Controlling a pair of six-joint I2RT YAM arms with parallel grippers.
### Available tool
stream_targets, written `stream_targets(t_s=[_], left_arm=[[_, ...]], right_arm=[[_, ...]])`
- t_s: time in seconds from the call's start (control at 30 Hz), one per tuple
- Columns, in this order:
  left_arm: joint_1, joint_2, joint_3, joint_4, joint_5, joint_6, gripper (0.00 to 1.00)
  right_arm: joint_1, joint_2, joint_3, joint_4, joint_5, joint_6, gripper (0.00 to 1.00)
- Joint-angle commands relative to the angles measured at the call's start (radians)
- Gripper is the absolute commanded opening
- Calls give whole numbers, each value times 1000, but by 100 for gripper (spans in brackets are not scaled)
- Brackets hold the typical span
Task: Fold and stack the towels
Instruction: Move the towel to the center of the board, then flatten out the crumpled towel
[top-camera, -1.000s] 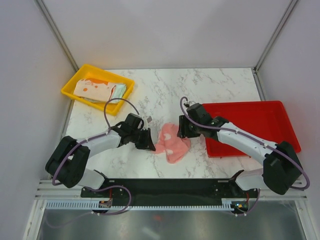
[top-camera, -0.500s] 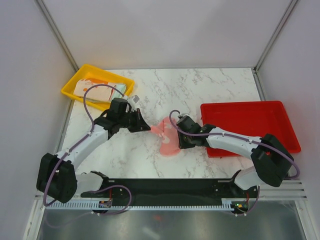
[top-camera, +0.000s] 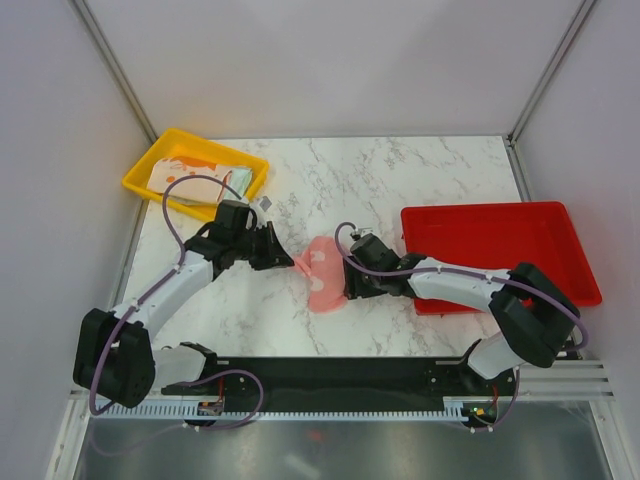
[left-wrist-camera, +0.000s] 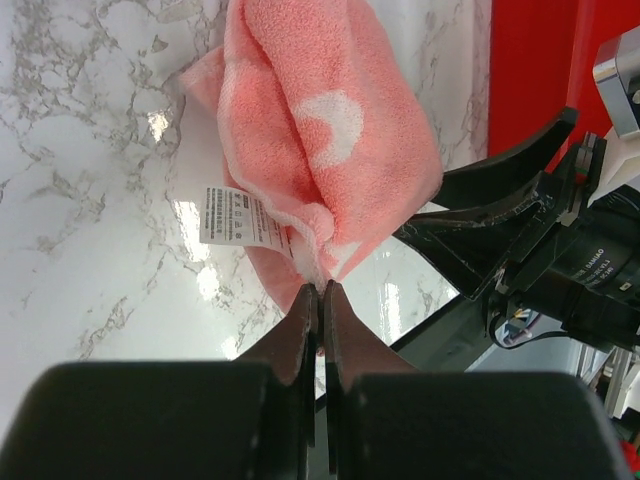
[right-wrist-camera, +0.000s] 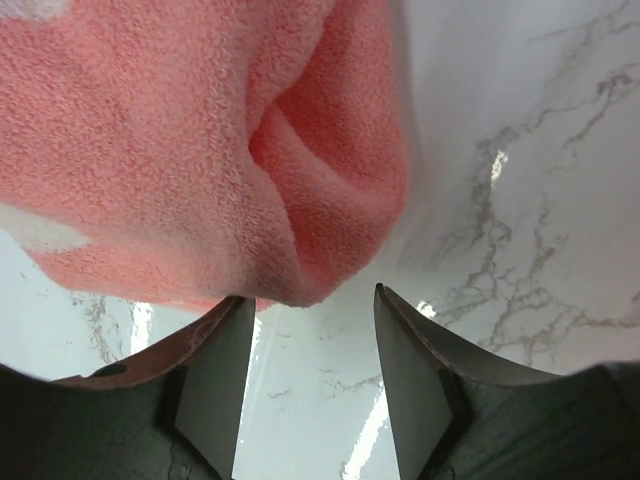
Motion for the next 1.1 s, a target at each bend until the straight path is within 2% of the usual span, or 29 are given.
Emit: stream_targets(t_s=[0.0,0.07,0.2,0.33,0.4,0.47,0.57,0.67,0.8,0.83,0.87,0.93,1.0,1.07], left_arm=[[1,-10,-2,4,3,2,2],[1,-4,1,4,3,4,2],[1,-16,44,-20,22,27,2],[2,-71,166,-212,-44,71,2],[2,-122,220,-277,-76,76,2],[2,-165,228,-298,-81,59,2],[2,-162,230,-292,-53,18,2],[4,-107,191,-266,-61,16,2],[18,-23,90,-136,-35,-33,2],[18,-12,70,-101,-35,-42,2],[19,4,40,-62,-37,-54,2],[24,48,26,-44,-15,-53,2],[24,56,3,-27,-10,-48,2],[24,44,-28,-18,-33,-41,2]], right_arm=[[6,6,-16,149,-44,-1,59],[7,45,6,141,-32,-16,56],[6,36,75,45,30,-70,0],[6,-113,292,-336,80,-107,0],[3,-171,412,-461,163,-125,0],[-31,-178,475,-474,200,-144,0],[-132,-80,596,-448,195,-199,0],[-221,79,691,-359,122,-277,0],[-276,386,881,-315,48,-352,1],[-283,432,912,-318,38,-363,6],[-290,472,943,-328,27,-371,20],[-295,532,1026,-397,27,-378,35],[-292,470,1009,-422,16,-376,48],[-283,395,970,-440,10,-368,53]])
